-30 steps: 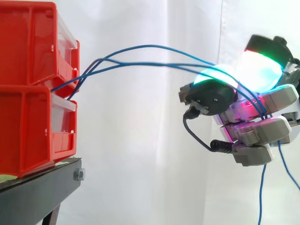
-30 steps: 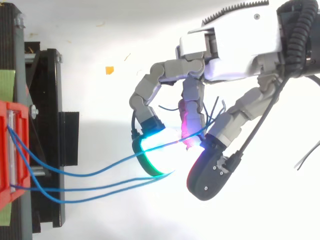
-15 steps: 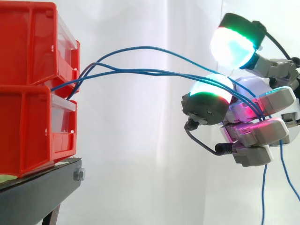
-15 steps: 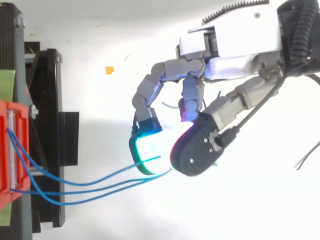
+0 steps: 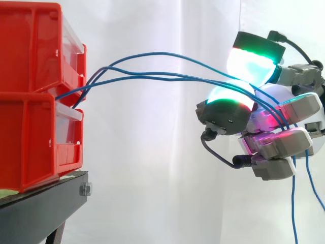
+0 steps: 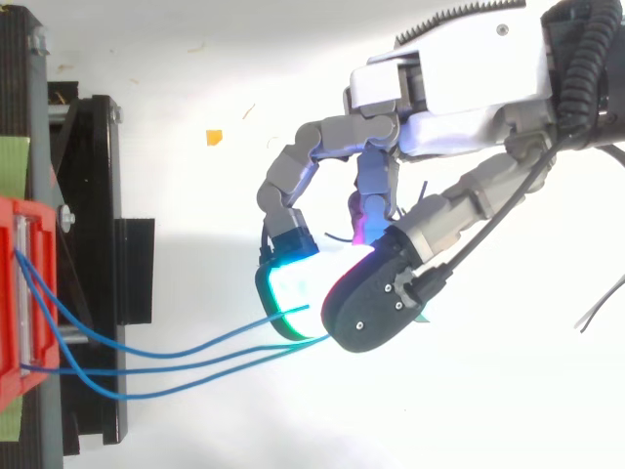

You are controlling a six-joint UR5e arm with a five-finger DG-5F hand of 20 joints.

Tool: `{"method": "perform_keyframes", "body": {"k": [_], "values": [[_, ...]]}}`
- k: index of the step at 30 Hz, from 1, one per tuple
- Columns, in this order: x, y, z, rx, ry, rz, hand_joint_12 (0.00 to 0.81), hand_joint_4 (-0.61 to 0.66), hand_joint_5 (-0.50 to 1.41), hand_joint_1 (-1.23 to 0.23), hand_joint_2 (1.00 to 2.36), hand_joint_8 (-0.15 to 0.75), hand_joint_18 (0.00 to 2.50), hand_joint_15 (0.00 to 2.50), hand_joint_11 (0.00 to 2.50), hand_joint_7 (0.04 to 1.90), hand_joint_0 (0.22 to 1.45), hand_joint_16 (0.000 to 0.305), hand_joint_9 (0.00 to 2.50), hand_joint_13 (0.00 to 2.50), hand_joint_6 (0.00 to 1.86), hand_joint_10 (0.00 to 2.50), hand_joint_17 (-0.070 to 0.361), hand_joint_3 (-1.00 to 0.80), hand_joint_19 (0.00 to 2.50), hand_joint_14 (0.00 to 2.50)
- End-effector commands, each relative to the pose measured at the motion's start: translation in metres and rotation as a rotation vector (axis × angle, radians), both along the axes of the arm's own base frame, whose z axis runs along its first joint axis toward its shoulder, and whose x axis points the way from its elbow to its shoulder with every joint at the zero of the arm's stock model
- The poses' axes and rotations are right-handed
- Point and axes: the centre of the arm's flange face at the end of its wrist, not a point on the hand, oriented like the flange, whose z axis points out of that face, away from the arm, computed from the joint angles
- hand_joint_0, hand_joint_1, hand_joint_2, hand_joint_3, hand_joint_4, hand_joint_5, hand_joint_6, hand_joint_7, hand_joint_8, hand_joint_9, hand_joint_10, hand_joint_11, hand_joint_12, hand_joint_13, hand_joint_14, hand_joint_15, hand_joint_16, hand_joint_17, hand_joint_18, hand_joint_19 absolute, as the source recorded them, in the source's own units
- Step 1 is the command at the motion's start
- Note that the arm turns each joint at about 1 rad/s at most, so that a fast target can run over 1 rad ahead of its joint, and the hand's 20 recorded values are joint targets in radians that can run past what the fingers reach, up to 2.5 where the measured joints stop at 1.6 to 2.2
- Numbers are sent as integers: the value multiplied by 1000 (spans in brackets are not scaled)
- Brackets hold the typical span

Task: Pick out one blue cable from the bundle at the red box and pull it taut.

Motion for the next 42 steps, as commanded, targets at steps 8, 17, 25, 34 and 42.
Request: {"method": "perform_keyframes", "body": {"k": [8,17,25,34,42], "values": [[0,0,0,0,0,0,342,-12,-47,-774,1019,300,1077,675,781,1064,593,48,1546,1304,903,26,108,-155,693,26],[-1,1,-1,8,4,14,332,-54,-60,-859,1022,280,1057,671,765,1044,618,46,1456,1278,919,26,105,-102,688,24],[0,2,0,16,1,15,332,-120,-68,-876,1021,280,1056,675,782,1063,658,46,1462,1277,939,25,104,-29,682,25],[0,2,1,26,0,13,312,-287,-73,-892,1019,248,1045,562,599,1037,698,44,1292,1185,956,23,98,-32,660,21],[1,0,2,87,0,4,303,-301,-88,-870,1021,242,993,557,555,1019,712,42,1210,1114,961,19,94,-80,685,23]]}}
